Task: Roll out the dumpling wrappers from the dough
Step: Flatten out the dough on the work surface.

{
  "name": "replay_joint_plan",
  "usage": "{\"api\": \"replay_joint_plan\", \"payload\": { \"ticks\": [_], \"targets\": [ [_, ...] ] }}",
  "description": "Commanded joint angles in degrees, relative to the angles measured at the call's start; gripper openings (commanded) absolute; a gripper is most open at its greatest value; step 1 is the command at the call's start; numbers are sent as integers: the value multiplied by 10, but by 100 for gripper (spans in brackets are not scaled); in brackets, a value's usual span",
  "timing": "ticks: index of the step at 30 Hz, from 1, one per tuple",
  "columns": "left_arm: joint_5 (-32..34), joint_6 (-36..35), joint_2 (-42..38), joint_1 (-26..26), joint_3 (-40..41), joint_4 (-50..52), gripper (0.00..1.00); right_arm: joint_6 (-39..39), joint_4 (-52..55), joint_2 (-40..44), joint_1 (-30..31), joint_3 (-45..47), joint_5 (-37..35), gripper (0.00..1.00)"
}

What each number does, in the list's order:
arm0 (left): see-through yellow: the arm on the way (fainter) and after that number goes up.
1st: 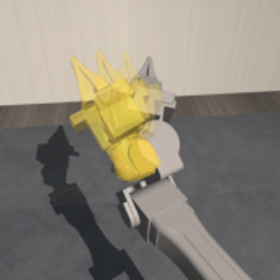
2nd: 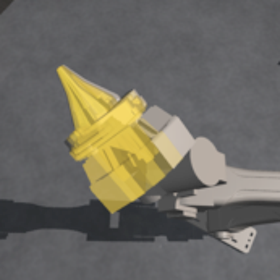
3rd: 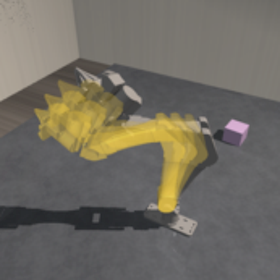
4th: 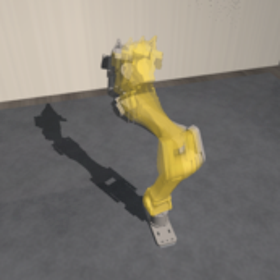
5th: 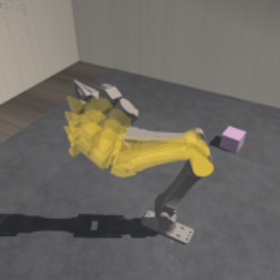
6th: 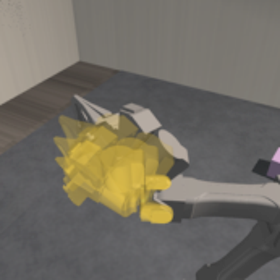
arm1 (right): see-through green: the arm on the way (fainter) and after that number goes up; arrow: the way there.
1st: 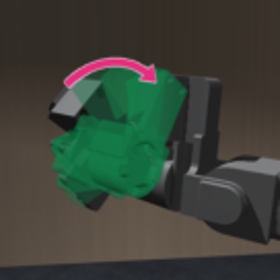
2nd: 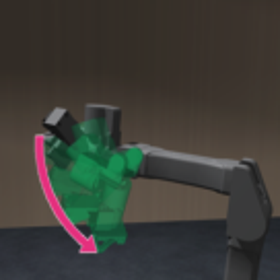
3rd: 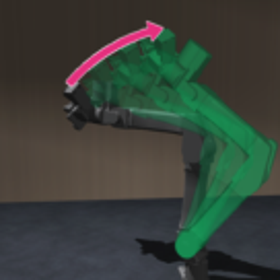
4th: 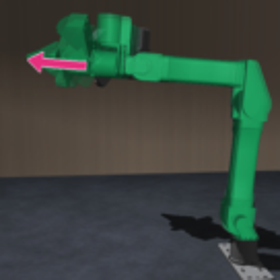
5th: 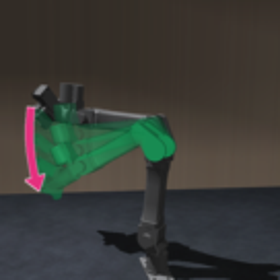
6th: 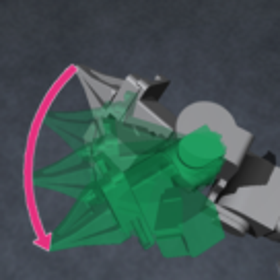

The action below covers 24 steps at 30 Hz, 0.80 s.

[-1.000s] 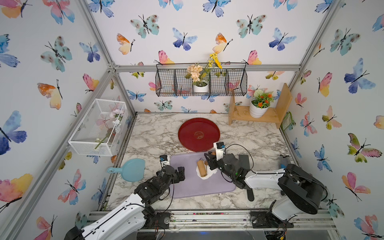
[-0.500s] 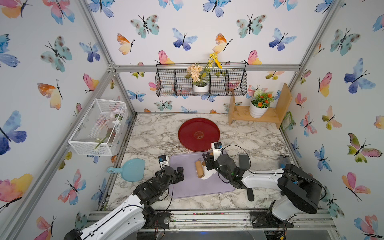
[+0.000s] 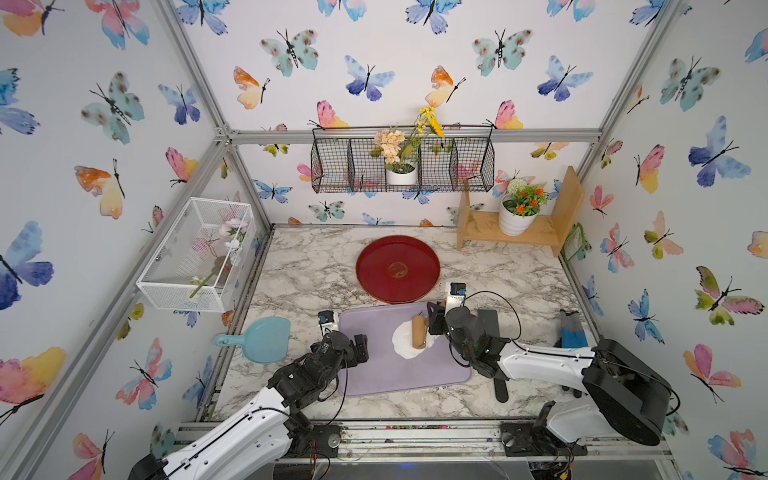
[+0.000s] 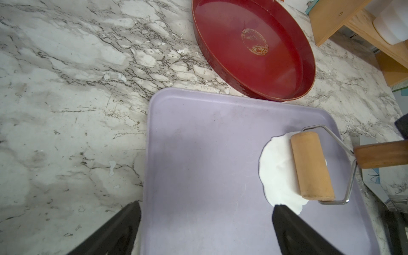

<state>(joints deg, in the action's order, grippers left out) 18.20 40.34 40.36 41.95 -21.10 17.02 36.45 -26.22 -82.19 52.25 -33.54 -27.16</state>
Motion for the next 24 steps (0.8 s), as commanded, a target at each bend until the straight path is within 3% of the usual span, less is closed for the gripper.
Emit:
{"api": "replay_joint_plan", "payload": {
  "ticks": [1,7,13,15,24],
  "targets": [
    [11,-7,-2,-3,-18,-1,99,-6,239,-14,-15,35,-107,2],
    [12,-12,-3,-3,-19,0,99,15,254,34,-15,53,-114,2],
    [10,-11,-3,-4,-12,-11,99,-98,74,65,-14,133,2,2],
    [8,-11,-1,-4,-11,-14,99,-121,31,57,-13,147,35,2],
    [7,-10,2,-5,-14,-15,99,-162,18,-37,-10,105,139,2]
  ]
}}
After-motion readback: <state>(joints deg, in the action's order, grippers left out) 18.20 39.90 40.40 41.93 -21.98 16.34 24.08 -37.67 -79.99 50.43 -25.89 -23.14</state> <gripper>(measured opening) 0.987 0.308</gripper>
